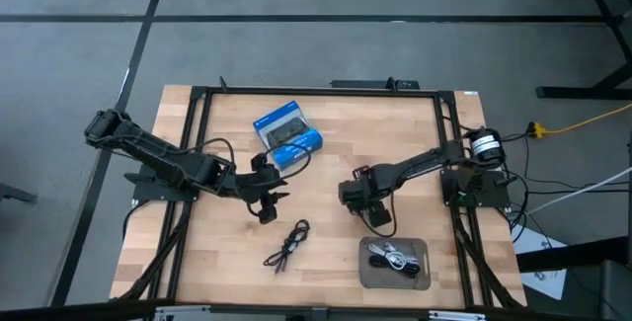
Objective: Pick and place USB-C Cables
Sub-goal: Put the right black usb cable into the grey transparent bin
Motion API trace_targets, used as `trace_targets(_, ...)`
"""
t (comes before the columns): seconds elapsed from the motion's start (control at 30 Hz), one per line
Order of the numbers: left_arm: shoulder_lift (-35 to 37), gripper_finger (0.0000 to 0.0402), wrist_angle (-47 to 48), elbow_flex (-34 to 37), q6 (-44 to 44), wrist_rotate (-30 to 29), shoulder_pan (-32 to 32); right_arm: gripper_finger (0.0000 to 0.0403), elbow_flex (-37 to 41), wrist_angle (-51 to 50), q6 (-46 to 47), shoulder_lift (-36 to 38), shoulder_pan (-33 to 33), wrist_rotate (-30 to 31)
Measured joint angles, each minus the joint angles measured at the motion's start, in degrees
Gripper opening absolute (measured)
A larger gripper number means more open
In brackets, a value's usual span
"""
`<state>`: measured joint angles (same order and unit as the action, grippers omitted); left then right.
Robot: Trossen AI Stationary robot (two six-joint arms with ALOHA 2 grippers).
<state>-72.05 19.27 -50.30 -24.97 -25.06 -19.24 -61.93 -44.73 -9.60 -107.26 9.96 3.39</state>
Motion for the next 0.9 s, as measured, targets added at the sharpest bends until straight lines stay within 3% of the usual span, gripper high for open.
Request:
trace_targets(0.1, 0.0, 0.0135, 0.0, 0.0, 0.0, -1.6, 0.0, 0.013, 0.0, -0.5, 3.4, -0.2, 0.1, 2.1)
trace_targets(0.2, 0.0, 0.0135, 0.0, 0.0, 0.0, -3.3, 0.0, 0.0058, 0.1, -0.9, 5.9, 0.9, 0.1, 2.9)
trace_targets(0.27, 0.0, 0.0135, -0.1, 0.0, 0.0, -4.4, 0.0, 0.0055, 0.5, -3.2, 6.7, 2.3, 0.4, 3.2)
trace_targets(0.37, 0.0, 0.0135, -0.2, 0.0, 0.0, -4.8, 0.0, 0.0055, -0.3, -8.3, 9.9, 4.9, 1.3, 9.3)
trace_targets(0.5, 0.0, 0.0135, -1.1, 0.0, 0.0, -4.8, 0.0, 0.0055, -3.8, -22.7, 20.4, 8.0, 3.1, 15.0)
trace_targets(0.67, 0.0, 0.0135, -1.3, 0.0, 0.0, -4.8, 0.0, 0.0055, -8.4, -31.8, 33.2, 12.3, 8.7, 13.1)
trace_targets(0.9, 0.0, 0.0135, -1.5, 0.0, -0.1, -4.8, 0.0, 0.0055, -11.0, -21.0, 42.3, 15.7, 22.2, 4.8)
